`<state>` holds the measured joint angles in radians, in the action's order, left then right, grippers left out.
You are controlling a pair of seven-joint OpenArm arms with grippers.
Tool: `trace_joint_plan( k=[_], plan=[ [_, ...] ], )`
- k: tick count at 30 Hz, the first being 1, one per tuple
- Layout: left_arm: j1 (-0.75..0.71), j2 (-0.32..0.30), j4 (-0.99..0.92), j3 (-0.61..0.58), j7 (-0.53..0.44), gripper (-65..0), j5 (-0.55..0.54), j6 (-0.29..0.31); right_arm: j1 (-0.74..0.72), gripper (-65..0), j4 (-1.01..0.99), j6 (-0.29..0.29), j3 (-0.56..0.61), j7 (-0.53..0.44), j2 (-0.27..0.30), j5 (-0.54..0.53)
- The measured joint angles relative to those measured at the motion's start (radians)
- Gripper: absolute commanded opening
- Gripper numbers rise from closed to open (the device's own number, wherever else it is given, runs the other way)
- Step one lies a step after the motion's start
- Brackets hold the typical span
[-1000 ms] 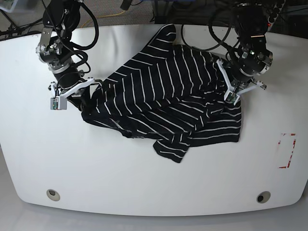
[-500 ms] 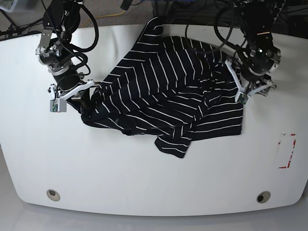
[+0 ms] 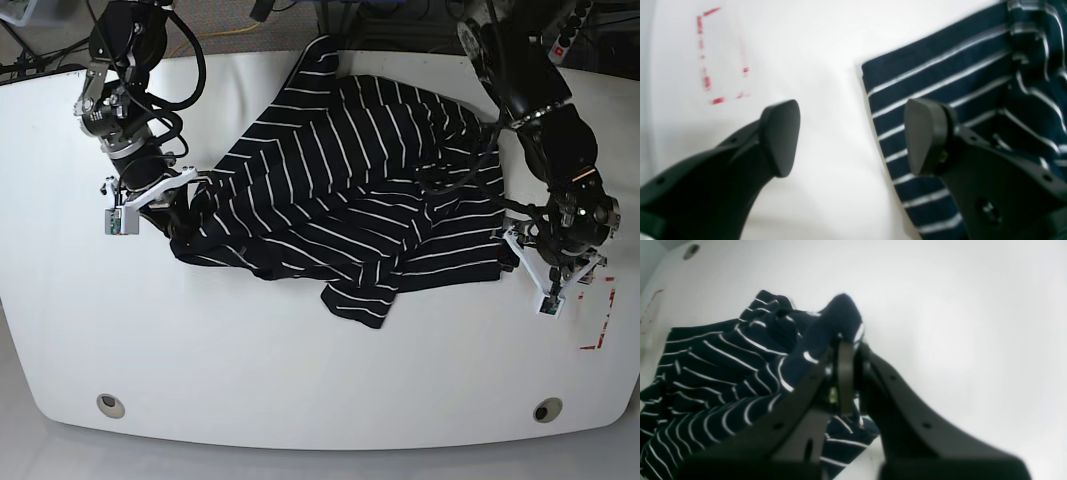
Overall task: Fold the T-shirt properly
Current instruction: 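Grasp the shirt hem corner with the left gripper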
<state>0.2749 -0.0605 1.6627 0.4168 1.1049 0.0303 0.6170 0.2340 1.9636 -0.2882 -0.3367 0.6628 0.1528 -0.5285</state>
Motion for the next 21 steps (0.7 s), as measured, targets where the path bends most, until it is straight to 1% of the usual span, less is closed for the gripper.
trace_joint_plan(
  k=[1, 2, 7, 10, 14, 21],
  plan=[
    [0.021, -0.006, -0.051, 0.007, -0.002, -19.6, 0.011, -0.021, -0.005, -65.0, 0.000, 0.004, -0.002, 0.000, 0.000, 0.001],
    [0.036, -0.008, -0.092, 0.009, -0.017, -19.6, 0.014, -0.031, -0.006, -65.0, 0.000, 0.005, -0.003, 0.000, 0.000, 0.004],
    [0.084, -0.022, -0.251, 0.002, -0.119, -19.4, -0.003, -0.030, -0.004, -65.0, 0.000, 0.001, -0.002, 0.000, -0.001, 0.001],
    [0.112, -0.029, -0.343, 0.001, -0.141, -19.3, 0.000, -0.029, -0.003, -65.0, -0.001, 0.008, -0.003, 0.000, 0.000, 0.005],
    [0.140, -0.037, -0.446, 0.007, -0.175, -19.2, 0.004, -0.032, -0.005, -65.0, -0.001, 0.000, -0.002, 0.000, -0.002, 0.001],
    [0.161, -0.035, -0.571, 0.003, -0.261, -19.2, 0.000, -0.032, -0.005, -65.0, -0.001, 0.003, -0.003, 0.000, 0.000, 0.001]
  ],
)
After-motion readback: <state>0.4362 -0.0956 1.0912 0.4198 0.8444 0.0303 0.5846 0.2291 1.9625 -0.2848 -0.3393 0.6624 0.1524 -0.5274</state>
